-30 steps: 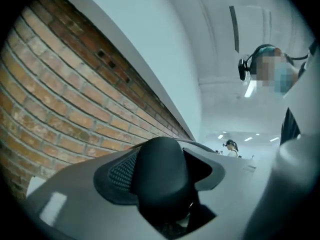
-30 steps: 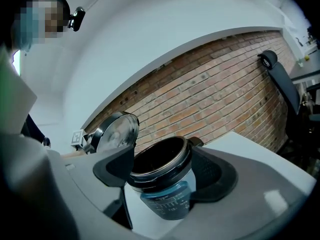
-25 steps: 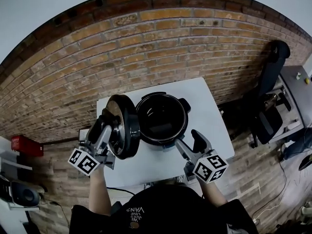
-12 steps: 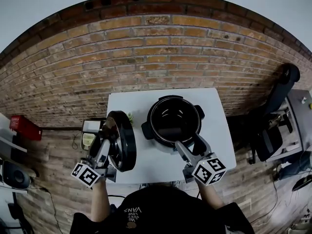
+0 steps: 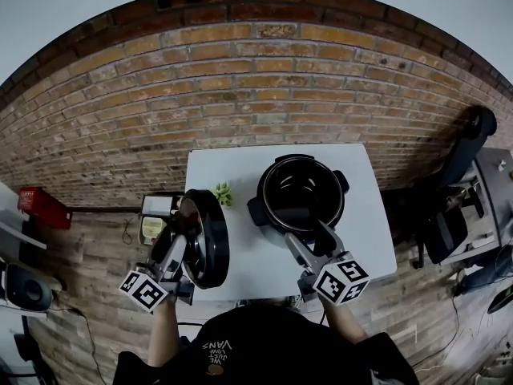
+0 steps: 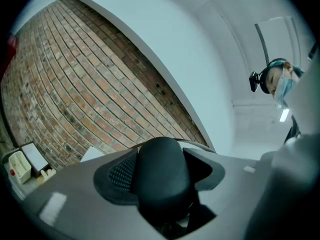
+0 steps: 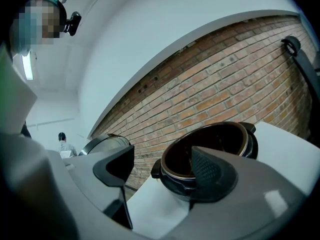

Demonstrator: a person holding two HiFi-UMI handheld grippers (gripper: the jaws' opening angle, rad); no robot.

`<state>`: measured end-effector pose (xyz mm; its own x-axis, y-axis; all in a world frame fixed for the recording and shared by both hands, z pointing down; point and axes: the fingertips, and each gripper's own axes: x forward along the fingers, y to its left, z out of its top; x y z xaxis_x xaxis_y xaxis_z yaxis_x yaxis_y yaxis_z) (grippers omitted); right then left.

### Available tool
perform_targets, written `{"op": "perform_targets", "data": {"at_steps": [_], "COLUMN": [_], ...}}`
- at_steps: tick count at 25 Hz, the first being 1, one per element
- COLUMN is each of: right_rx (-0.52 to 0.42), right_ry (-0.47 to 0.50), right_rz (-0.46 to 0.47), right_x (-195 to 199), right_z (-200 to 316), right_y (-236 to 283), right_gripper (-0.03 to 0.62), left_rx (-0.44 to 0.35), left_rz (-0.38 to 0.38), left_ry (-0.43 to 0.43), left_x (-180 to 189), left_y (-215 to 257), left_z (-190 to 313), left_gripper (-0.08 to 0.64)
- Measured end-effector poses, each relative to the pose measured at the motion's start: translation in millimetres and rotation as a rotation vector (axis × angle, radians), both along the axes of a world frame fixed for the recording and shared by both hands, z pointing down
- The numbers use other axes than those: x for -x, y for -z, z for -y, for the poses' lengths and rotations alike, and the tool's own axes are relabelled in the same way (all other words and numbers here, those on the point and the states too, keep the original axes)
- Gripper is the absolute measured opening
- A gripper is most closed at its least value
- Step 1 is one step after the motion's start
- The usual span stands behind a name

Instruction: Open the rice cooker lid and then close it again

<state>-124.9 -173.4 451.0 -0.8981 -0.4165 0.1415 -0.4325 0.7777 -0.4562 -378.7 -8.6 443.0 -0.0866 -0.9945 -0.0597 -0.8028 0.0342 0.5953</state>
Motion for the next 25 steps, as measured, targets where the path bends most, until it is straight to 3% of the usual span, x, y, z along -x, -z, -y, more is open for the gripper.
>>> {"op": "perform_targets", "data": {"at_steps": [10,25], "right_rx": [-0.001,0.012], "right_ry": [-0.038,-0.177], "right_rz": [-0.004,0.003], "right_x": [-9,-90], "right_z": [-2,31], "right_y": [1,-6], "right_gripper": [0.35,0.35], "left_rx": [-0.009,0.019], "left_rz": [0.04,0.304], "left_ry": [-0.07,-0.338], "left_x": [-4,-76], "left_y": [13,57], "left_z": [23,159], "left_gripper": [0.281,0.281]}}
